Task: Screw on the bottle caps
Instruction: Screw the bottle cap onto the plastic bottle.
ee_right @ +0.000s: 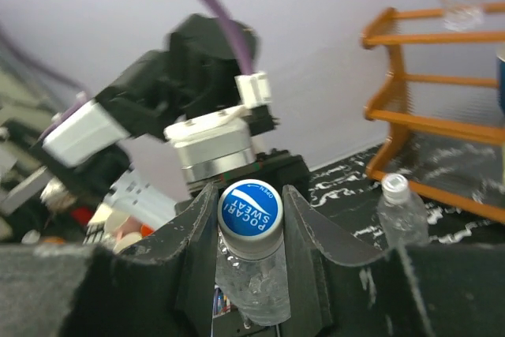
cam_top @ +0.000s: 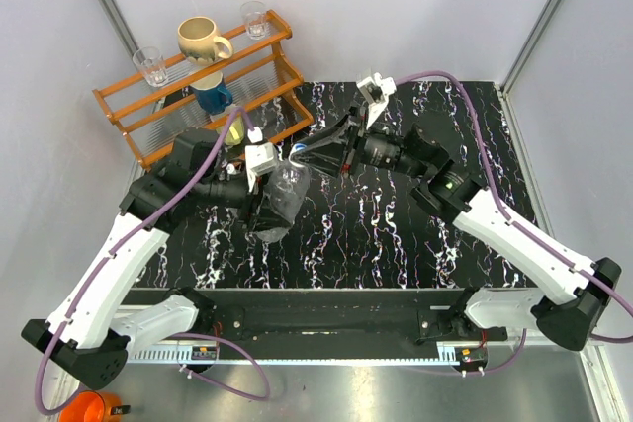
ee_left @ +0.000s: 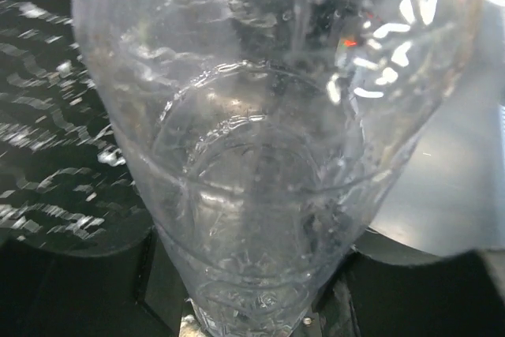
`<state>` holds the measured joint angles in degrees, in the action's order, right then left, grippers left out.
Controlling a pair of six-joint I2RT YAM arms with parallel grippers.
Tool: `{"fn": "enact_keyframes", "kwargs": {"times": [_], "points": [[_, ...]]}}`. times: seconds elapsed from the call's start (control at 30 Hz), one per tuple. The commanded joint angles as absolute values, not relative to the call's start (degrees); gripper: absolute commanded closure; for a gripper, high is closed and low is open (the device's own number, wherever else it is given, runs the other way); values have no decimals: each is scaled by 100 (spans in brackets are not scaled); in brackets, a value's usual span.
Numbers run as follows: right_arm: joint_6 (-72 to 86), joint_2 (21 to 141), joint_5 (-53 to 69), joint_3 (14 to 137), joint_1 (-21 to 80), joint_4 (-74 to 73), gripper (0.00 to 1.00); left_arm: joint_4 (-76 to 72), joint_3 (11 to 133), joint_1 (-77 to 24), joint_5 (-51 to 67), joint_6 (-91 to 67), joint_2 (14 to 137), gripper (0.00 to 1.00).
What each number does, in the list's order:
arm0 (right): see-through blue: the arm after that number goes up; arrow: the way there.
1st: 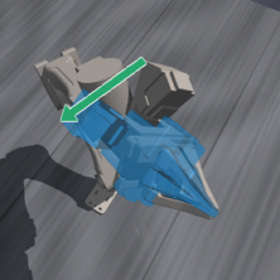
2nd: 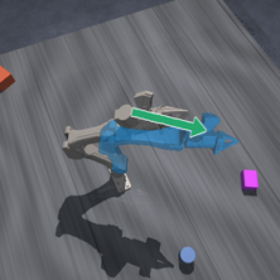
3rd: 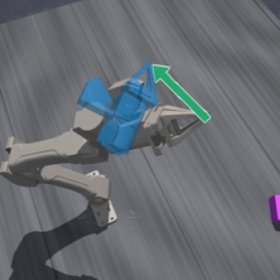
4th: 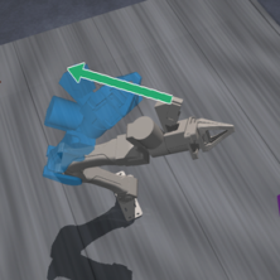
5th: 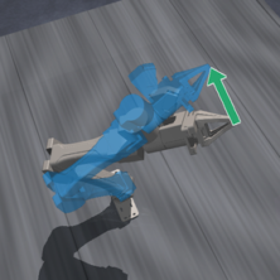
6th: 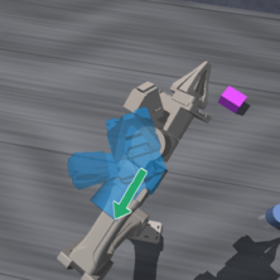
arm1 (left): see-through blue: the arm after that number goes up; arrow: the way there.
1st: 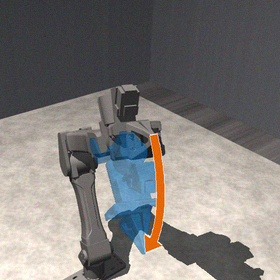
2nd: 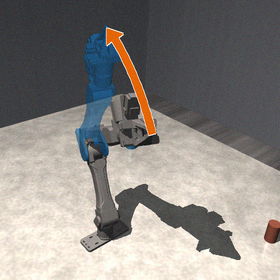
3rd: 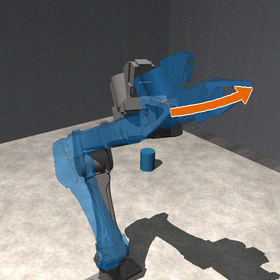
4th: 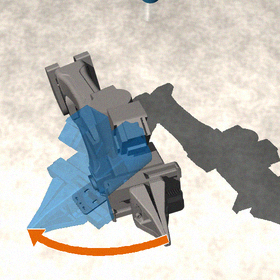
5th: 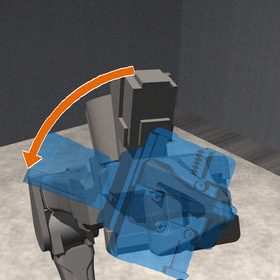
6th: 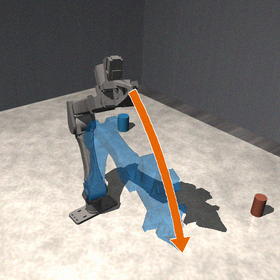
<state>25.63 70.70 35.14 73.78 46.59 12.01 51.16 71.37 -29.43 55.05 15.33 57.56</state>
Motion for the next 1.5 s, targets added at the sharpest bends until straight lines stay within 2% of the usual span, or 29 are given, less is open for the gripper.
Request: {"fn": "enact_keyframes", "kwargs": {"times": [0.0, 0.1, 0.13, 0.27, 0.4, 0.47, 0.57, 0.6, 0.67, 0.7, 0.9, 0.93, 1.03, 1.2, 1.23, 1.37, 1.47], "points": [[3415, 7541, 1891, 7075, 4693, 106, 94, 3938, 7321, -2988, 3799, 1292, 5757, 100], [3981, 7690, 1556, 7031, 4711, 53, 95, 3850, 7225, -2988, 3016, 1344, 5748, 100], [4008, 7812, 1460, 7110, 4720, 44, 98, 3824, 7190, -2988, 2858, 1371, 5757, 100], [3613, 8042, 696, 7751, 4895, -1384, 100, 3814, 7067, -2997, 2129, 1651, 5731, 100], [3577, 8033, 28, 8059, 4957, -1863, 98, 3788, 6926, -3058, 1749, 1828, 5652, 100], [3647, 7998, -263, 8051, 4966, -1933, 92, 3797, 6899, -3059, 1749, 1837, 5634, 100], [3604, 7963, -185, 8033, 4966, -1741, 68, 3797, 6882, -3067, 1871, 1828, 5616, 100], [3543, 7945, -106, 8068, 4957, -1653, 53, 3806, 6891, -3067, 1907, 1828, 5616, 100], [3359, 7814, -17, 8103, 4966, -1416, 43, 3823, 6891, -3067, 2047, 1802, 5599, 100], [3323, 7753, 148, 8147, 4966, -1345, 34, 3823, 6873, -3067, 2074, 1802, 5599, 100], [3138, 7155, 26, 8446, 4957, -1178, 17, 3841, 6803, -3067, 2258, 1740, 5555, 100], [3085, 7102, 35, 8455, 4957, -1160, 14, 3850, 6811, -3059, 2424, 1705, 5555, 100], [2657, 6777, 385, 8307, 4948, -803, 11, 3928, 6882, -3050, 2899, 1635, 5555, 100], [1741, 5926, 2421, 7437, 4913, 403, 14, 4244, 7075, -2980, 5164, 1538, 5625, 100], [1531, 5863, 2591, 7401, 4913, 448, 13, 4376, 7075, -2979, 5942, 1616, 5634, 100], [1424, 5678, 2952, 7365, 4887, 544, 9, 4832, 7128, -2971, 7335, 2029, 5678, 100], [1398, 5862, 3453, 7488, 4869, 650, 8, 5115, 7163, -2971, 7699, 2311, 5722, 100]]}}
